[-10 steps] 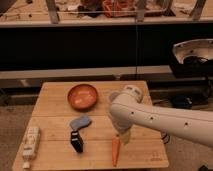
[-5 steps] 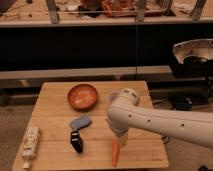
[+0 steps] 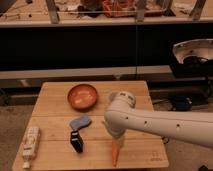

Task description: Knock the eraser over

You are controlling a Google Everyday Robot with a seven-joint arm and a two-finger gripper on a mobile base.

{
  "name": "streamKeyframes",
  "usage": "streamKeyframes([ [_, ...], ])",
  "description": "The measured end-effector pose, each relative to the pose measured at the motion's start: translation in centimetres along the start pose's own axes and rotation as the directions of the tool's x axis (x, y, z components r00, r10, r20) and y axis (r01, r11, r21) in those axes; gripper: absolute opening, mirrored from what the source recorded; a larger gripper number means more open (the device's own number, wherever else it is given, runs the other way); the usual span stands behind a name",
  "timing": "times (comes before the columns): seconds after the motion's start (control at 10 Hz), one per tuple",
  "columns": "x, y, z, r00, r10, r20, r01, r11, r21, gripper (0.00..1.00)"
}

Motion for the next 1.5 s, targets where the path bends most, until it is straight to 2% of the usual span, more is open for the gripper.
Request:
streamKeyframes([
  [0.4, -0.7, -0.3, 1.0, 1.000, -0.026, 0.017, 0.026, 1.000, -0.002, 0.80],
  [0.5, -1.0, -0.5, 1.4, 0.999, -0.034, 0.024, 0.034, 0.999, -0.002, 0.75],
  [0.6, -1.1, -0.6, 1.6, 0.999, -0.039, 0.027, 0.039, 0.999, -0.001, 0.68],
  [0.7, -1.4, -0.8, 1.9, 0.998, -0.047, 0.033, 0.047, 0.999, -0.002, 0.56],
  [0.9, -1.6, -1.1, 2.3, 0.997, -0.060, 0.041, 0.060, 0.998, -0.002, 0.38],
  [1.0, -1.6, -1.1, 2.4, 0.997, -0.065, 0.045, 0.065, 0.998, -0.002, 0.34],
  [1.3, -2.5, -1.8, 3.0, 0.994, -0.091, 0.057, 0.091, 0.996, 0.003, 0.06],
  [1.4, -3.3, -2.3, 3.3, 0.992, -0.108, 0.061, 0.108, 0.994, 0.006, 0.01],
  [1.5, -3.6, -2.5, 3.4, 0.992, -0.113, 0.065, 0.112, 0.994, 0.007, 0.00],
])
